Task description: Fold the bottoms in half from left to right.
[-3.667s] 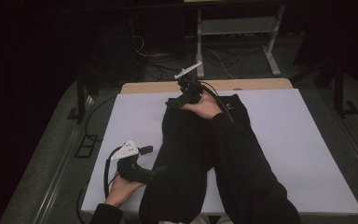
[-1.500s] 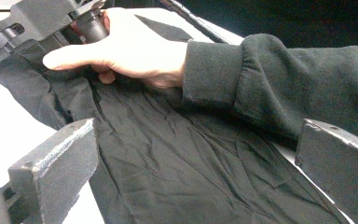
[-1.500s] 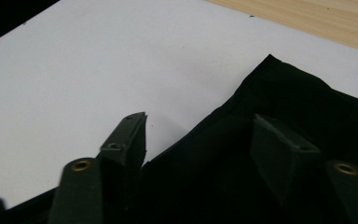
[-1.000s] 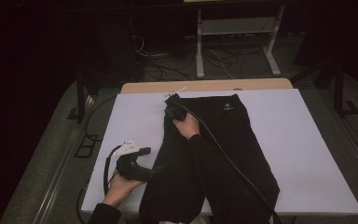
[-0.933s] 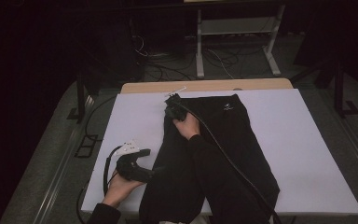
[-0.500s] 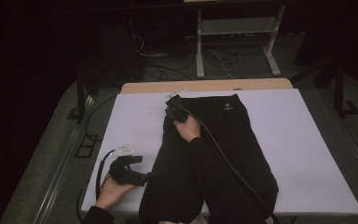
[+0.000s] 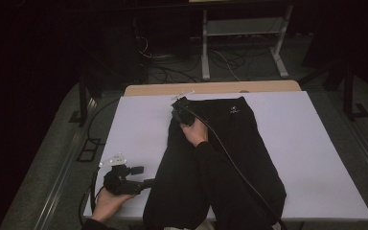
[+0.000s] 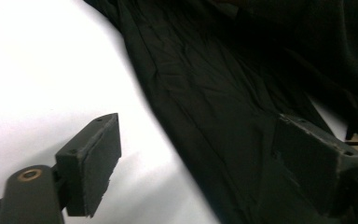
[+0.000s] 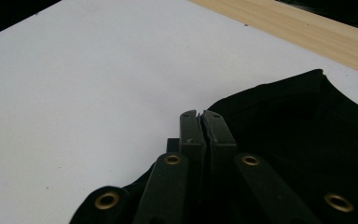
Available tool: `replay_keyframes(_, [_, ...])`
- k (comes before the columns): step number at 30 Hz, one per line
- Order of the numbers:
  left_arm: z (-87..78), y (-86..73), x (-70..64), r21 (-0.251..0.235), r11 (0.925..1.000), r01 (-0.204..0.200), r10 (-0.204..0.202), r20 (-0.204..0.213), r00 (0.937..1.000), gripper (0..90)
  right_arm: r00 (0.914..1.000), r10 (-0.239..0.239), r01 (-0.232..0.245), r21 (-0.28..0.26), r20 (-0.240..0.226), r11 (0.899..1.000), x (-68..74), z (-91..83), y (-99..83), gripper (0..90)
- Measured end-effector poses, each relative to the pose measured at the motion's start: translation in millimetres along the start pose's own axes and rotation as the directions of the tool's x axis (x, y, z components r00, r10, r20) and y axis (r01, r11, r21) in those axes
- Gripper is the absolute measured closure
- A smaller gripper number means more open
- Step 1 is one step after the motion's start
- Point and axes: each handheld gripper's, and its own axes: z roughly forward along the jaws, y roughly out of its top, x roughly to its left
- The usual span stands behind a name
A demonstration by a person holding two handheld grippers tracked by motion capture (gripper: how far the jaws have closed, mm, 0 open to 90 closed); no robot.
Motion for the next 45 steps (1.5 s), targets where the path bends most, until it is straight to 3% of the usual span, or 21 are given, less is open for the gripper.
replay_keyframes(4, [8.8,3.4,0.9,0.039,0.9992,0.011,-0.013,0.059,0.9982,19.9,0.9999,0.013,-0.013,0.001,-0.008,1.0,-1.5,-1.7,-0.9,86.2])
replay_keyframes(8, [14.8,3.6,-1.0,0.085,0.9961,-0.026,0.02,0.071,0.9972,25.2,0.9998,0.014,-0.014,-0.002,-0.01,1.0,-1.8,-3.3,-2.5,86.2])
replay_keyframes(14, [18.2,2.0,2.4,0.12,0.9927,-0.013,0.003,0.084,0.9964,27.4,0.9998,0.013,-0.013,-0.011,-0.015,1.0,-3.5,-5.7,-4.0,86.2])
replay_keyframes(22, [21.9,4.5,3.5,0.167,0.986,-0.012,-0.015,0.159,0.9872,37.0,0.9995,0.016,-0.016,-0.017,-0.028,1.0,-2.8,-5.1,-3.7,86.2])
replay_keyframes(25, [19.7,5.3,0.8,0.204,0.978,-0.042,0.013,0.144,0.9895,46.1,0.9995,0.011,-0.012,-0.02,-0.03,1.0,-2.1,-5.3,-3.3,86.2])
replay_keyframes(29, [16.2,5.6,-1.1,0.248,0.9667,-0.061,0.017,0.176,0.9843,54.2,0.9996,-0.003,0.003,-0.019,-0.028,1.0,-1.1,-6.1,-2.5,86.2])
replay_keyframes(37, [13.7,0.6,-8.1,0.327,0.9372,-0.121,0.05,0.218,0.9747,69.4,0.9998,-0.011,0.011,-0.029,-0.019,1.0,-4.0,-11.9,0.9,86.2])
replay_keyframes(40, [13.3,-0.8,-9.0,0.342,0.931,-0.128,0.053,0.22,0.974,75.7,0.9998,-0.009,0.008,-0.032,-0.018,0.999,-5.5,-13.9,2.1,86.2])
replay_keyframes(43, [14.3,-1.1,-9.6,0.355,0.9248,-0.137,0.065,0.209,0.9758,87.6,0.9998,-0.004,0.003,-0.034,-0.017,0.999,-6.7,-14.8,2.4,86.2])
replay_keyframes(45, [14.7,-1.2,-10.1,0.355,0.9238,-0.145,0.069,0.217,0.9736,88.1,0.9998,-0.002,0.001,-0.034,-0.019,0.999,-7.4,-15.1,2.1,86.3])
